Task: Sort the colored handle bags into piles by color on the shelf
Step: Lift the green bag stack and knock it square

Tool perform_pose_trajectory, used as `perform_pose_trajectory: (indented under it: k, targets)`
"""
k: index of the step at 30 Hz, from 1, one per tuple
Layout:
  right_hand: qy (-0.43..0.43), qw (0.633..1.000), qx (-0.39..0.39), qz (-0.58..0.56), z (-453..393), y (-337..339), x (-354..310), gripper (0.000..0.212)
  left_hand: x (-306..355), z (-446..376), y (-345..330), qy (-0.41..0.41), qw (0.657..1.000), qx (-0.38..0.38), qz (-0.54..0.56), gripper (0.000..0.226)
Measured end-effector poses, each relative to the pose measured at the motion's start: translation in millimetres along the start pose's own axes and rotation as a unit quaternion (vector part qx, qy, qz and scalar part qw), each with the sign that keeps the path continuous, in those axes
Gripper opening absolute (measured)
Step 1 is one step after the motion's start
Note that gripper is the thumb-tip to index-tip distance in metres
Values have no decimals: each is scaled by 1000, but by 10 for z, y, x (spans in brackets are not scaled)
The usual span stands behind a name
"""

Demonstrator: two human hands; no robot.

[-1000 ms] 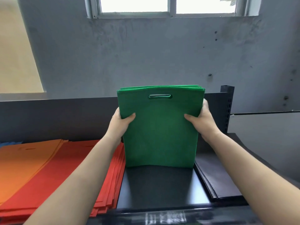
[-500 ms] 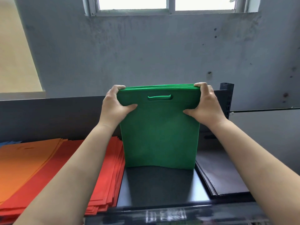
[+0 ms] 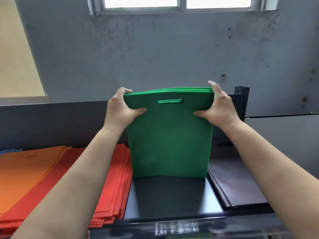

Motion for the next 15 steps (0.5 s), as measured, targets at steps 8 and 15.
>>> perform_pose_trajectory:
  k: [8, 15]
  targets:
    - [-33, 999, -8, 16, -26, 27, -6, 76, -11, 21, -25, 7, 1000, 14, 16, 56]
    - [-106, 954, -11, -279, 158, -135, 188, 103, -240, 130, -155, 122, 968, -16, 217, 71]
Point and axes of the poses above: each hand's wrist, its own z-axis away from the middle knuckle, its own y-axis out of the back of the hand, x = y × z, the point moved 4 cm from there along -z, towards the middle knuckle, and after that the axes turned 5 degrees about -x, right-handed, at the moved point
